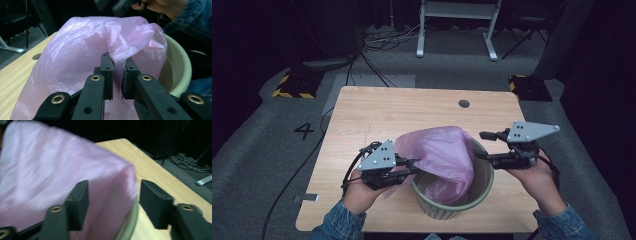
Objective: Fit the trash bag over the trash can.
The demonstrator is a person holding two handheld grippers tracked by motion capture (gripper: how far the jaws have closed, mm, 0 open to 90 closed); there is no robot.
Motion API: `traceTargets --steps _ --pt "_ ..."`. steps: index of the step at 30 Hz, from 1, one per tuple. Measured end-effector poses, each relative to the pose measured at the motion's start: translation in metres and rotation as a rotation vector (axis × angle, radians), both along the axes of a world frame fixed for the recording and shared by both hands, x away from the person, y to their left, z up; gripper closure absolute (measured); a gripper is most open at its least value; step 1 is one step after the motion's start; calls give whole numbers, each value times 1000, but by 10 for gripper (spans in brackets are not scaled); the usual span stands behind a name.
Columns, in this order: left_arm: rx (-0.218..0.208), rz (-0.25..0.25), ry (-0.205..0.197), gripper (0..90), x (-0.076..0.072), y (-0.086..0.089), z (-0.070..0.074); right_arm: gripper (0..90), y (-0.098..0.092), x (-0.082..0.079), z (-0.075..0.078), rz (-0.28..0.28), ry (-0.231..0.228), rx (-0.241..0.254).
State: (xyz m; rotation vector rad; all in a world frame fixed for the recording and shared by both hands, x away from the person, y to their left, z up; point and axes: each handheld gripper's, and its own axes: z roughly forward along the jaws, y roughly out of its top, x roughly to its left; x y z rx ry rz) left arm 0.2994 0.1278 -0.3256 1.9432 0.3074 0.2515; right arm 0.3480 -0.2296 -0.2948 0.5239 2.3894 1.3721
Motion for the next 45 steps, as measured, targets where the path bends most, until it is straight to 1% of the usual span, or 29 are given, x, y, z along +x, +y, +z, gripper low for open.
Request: traceTargets --steps 2,5,7,8,10,11,13,14,15,17,19,23,25,27,28,29,31,34,37,39,41,42,43,44,45 --pt "5 7 4 821 1 1 -1 366 3 12 -1 0 21 5" --pt "13 20 9 821 3 4 -4 355 12 29 -6 9 61 -5" --pt "19 30 13 821 5 6 -7 368 21 38 -11 15 73 -22" --pt "20 36 18 821 6 8 -8 390 25 42 -13 21 79 -32" --pt "18 45 31 821 8 11 -11 467 33 48 -16 24 67 -57" --pt "18 49 37 821 8 12 -12 522 37 50 -18 20 64 -64" --pt "11 59 41 821 8 15 -13 651 42 54 -20 27 70 -72" --pt "9 59 41 821 9 16 -12 703 45 55 -20 24 59 -80" --pt "2 61 42 821 9 17 -12 804 47 55 -19 25 50 -90" --pt "-3 62 42 821 8 18 -11 884 49 51 -16 26 20 -108" --pt "-2 61 37 821 7 18 -10 896 50 44 -11 36 -13 -121" --pt "-2 49 23 821 3 14 -7 899 48 25 -3 87 -15 -119" --pt "-1 43 13 821 0 12 -5 899 45 13 -2 118 -2 -117" --pt "5 36 4 821 -4 11 -3 899 41 -3 -3 156 9 -114" --pt "9 33 -1 821 -6 9 -2 900 39 -8 -3 170 15 -115" --pt "12 32 -3 821 -7 9 -2 900 37 -17 -5 187 24 -123" --pt "16 26 -1 821 -8 6 -1 899 35 -29 -8 218 45 -140" --pt "30 20 -3 820 -9 2 -1 899 35 -40 -14 252 85 -172" --pt "41 19 3 817 -7 -1 -4 899 36 -45 -20 255 118 -227" --pt "39 28 17 816 -5 0 -8 899 36 -46 -22 253 145 -249" --pt "29 35 34 817 -3 2 -11 897 36 -47 -24 256 166 -260" --pt "27 40 34 817 -3 3 -12 891 36 -47 -24 253 171 -254" --pt "24 47 39 818 -3 4 -13 856 35 -47 -24 245 176 -243" --pt "25 49 38 819 -3 5 -13 779 34 -47 -24 228 177 -226" --pt "26 50 38 819 -3 5 -13 686 32 -46 -24 214 168 -205"
